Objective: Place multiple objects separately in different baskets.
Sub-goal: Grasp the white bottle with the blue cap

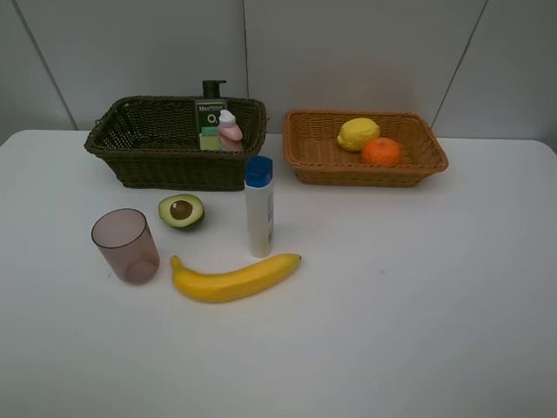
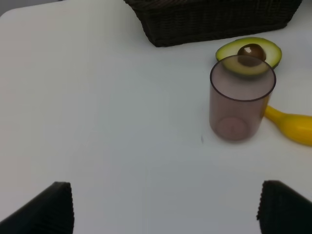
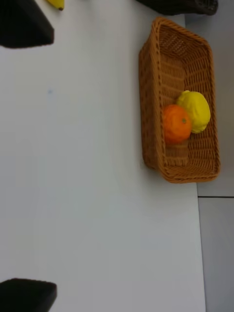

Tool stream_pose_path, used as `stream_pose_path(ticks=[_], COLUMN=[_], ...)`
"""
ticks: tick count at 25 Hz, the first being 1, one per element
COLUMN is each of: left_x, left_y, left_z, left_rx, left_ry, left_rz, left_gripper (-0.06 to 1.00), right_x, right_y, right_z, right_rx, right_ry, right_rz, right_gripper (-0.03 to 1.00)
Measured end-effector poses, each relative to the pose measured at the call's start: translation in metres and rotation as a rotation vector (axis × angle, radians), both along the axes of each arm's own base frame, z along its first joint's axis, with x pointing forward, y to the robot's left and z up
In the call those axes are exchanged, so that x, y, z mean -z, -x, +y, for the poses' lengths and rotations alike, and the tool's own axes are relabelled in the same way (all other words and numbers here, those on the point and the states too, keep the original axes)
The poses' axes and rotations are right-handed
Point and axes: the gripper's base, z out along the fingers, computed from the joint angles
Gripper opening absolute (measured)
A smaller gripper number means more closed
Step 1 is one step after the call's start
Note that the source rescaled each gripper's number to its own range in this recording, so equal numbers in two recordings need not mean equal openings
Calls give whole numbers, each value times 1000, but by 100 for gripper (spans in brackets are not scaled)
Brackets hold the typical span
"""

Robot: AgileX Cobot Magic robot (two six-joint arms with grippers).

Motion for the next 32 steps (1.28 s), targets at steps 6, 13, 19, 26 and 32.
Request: stream_pose_path(ticks=[6, 13, 19, 26, 32], left_x=[0, 0, 0, 0, 0], left_y=[0, 0, 0, 0, 0], left_z=[0, 0, 0, 0, 0], left_rx=[0, 0, 0, 0, 0], left_ry=[0, 0, 0, 0, 0], left_rz=[0, 0, 0, 0, 0], left_gripper=[100, 100, 100, 100, 100], right_x=[0, 0, 0, 0, 0], right_y=[0, 0, 0, 0, 0], right_z=[0, 0, 0, 0, 0], right_rx=[1, 2, 2, 2, 2], right_ry=[-2, -2, -2, -2, -2], right_rz=[0, 0, 0, 0, 0], right_gripper=[100, 100, 100, 100, 100])
